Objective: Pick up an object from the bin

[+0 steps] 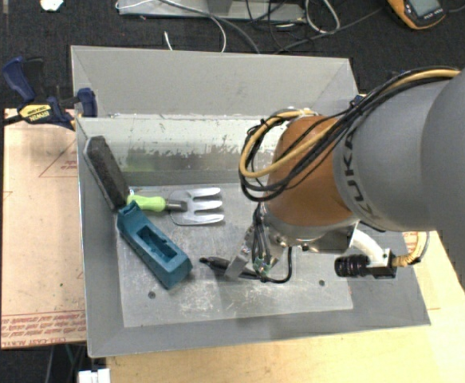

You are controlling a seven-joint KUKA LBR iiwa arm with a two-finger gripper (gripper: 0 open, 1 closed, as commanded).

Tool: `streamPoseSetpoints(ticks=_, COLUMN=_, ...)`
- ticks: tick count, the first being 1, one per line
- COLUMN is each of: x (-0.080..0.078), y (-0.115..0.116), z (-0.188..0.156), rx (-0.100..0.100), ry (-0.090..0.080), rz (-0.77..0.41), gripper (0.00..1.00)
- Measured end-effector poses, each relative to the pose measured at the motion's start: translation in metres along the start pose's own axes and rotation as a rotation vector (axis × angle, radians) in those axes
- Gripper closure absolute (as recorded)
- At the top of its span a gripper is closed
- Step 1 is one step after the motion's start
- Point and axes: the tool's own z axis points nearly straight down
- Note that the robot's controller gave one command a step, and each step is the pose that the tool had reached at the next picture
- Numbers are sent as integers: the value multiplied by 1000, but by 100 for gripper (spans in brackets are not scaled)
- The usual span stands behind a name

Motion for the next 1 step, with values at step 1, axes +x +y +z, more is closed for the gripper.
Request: streamPoseSetpoints(ticks=1, x=0, y=0, z=-45, rx=2, ry=1, rz=-1, gripper=100)
